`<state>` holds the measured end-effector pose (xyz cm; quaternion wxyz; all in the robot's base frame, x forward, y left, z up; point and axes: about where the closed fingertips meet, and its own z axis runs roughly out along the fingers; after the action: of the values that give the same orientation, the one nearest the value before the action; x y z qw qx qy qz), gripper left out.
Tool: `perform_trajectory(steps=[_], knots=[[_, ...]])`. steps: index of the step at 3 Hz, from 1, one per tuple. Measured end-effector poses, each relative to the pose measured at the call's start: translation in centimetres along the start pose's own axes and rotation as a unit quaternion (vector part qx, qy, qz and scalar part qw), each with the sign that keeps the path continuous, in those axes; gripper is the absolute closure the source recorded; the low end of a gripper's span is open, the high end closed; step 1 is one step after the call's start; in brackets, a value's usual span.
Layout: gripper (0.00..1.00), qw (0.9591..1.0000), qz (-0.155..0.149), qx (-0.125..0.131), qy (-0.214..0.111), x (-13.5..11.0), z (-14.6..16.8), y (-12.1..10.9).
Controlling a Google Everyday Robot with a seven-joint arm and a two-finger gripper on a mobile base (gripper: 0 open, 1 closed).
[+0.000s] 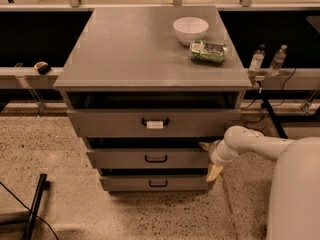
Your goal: Open middle drawer
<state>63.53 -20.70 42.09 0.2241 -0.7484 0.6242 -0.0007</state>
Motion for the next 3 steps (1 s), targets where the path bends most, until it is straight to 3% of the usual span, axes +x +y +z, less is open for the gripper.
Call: perform_trajectory(steps=[1, 2, 3], knots=[[0.28, 0.9999, 0.003, 0.004, -0.01, -0.33, 0.4, -0.42], [0.3, 0.9997, 0.002, 0.008, -0.021, -1.31, 0.49, -1.05], [0.39, 0.9997, 0.002, 0.008, -0.021, -1.32, 0.48, -1.06]])
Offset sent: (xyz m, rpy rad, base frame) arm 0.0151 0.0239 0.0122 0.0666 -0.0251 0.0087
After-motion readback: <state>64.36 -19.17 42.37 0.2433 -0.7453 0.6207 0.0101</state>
